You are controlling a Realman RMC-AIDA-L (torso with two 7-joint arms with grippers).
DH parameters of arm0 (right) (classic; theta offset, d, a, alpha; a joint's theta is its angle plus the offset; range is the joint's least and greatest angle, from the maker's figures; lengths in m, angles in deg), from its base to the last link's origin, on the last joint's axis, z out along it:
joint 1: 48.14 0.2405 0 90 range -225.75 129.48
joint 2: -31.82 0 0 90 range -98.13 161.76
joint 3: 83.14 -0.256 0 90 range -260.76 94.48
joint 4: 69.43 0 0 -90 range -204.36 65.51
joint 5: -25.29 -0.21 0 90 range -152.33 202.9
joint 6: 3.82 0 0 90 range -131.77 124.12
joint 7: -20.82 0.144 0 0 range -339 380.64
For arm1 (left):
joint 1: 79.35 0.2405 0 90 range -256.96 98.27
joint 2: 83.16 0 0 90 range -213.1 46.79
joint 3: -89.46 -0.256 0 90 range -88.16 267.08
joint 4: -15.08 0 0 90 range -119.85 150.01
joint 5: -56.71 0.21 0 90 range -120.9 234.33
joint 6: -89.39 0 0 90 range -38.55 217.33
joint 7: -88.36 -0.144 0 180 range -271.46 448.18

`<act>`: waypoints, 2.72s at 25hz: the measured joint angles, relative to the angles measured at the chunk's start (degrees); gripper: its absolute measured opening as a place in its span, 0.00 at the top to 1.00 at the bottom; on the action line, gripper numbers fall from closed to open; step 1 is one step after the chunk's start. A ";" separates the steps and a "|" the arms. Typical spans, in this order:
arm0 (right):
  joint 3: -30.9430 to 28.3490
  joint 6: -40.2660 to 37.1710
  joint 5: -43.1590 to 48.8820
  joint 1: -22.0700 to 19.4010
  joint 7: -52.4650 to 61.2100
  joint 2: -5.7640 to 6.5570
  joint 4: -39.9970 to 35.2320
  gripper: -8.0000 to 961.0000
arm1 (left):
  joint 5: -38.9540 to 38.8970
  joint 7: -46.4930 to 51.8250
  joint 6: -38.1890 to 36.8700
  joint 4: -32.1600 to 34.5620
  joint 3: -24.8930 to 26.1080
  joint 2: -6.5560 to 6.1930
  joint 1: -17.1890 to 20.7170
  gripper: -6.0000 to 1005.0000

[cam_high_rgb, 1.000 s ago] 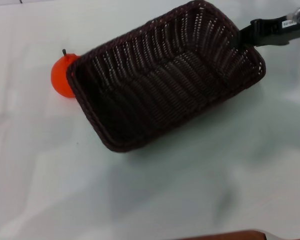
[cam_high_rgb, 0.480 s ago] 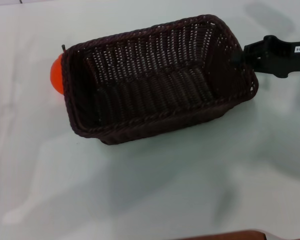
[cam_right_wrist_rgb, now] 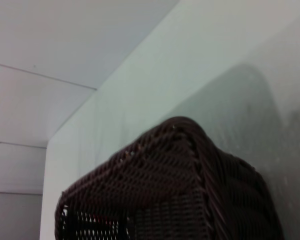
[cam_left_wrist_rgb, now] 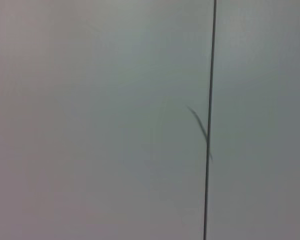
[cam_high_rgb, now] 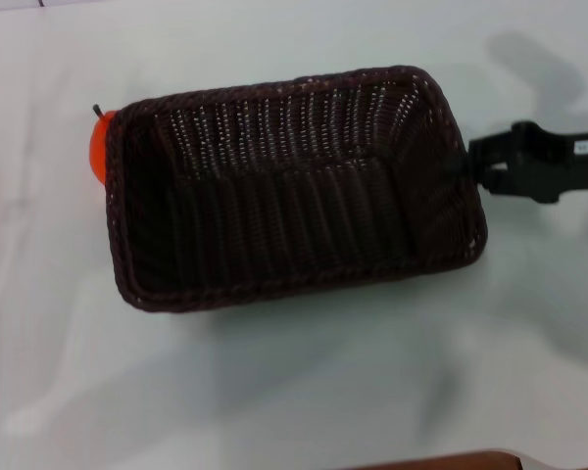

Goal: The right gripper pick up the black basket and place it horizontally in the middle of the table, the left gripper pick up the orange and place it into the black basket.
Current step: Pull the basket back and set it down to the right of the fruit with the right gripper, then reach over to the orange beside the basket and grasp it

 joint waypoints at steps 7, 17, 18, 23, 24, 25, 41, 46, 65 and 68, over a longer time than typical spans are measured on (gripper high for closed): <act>-1.73 5.30 0.48 -2.95 -1.37 0.61 -1.04 0.53 | 0.05 0.60 -1.42 0.00 -1.30 -0.10 -0.17 0.10; -4.33 8.12 2.80 -1.27 -7.00 1.60 5.70 0.34 | 0.09 6.14 -5.71 -2.64 -6.25 -0.12 0.23 0.10; -4.33 8.12 2.80 -1.27 -7.00 1.60 5.70 0.34 | 0.09 6.16 -5.75 -2.66 -6.59 -0.17 0.26 0.10; -15.97 8.43 2.41 -2.32 -12.21 3.25 5.69 0.34 | 0.11 9.80 -6.07 -2.68 -13.50 -2.36 0.74 0.10; -19.06 8.57 2.20 -2.38 -13.97 3.55 5.70 0.34 | 0.10 11.84 -6.47 -2.69 -15.51 -3.19 0.69 0.10; -21.77 8.54 2.07 -2.40 -15.62 3.89 5.73 0.34 | 0.10 13.93 -7.26 -2.70 -17.62 -3.95 0.52 0.10; -40.67 6.61 -6.32 -1.95 -33.67 4.70 10.67 0.34 | 0.17 23.76 -21.01 -3.06 -33.45 -7.51 -7.00 0.19; -41.16 6.05 -6.99 -2.22 -35.65 4.73 13.27 0.34 | 0.37 23.47 -26.45 -5.87 -35.04 -7.44 -7.32 0.25; -42.19 3.98 -7.07 -0.40 -39.38 4.99 19.25 0.34 | 3.25 21.31 -32.23 -10.61 -35.48 -2.42 -9.54 0.27; -41.97 3.39 -7.07 0.06 -39.48 4.99 19.93 0.34 | 3.23 21.30 -33.94 -11.22 -35.14 -1.66 -10.03 0.29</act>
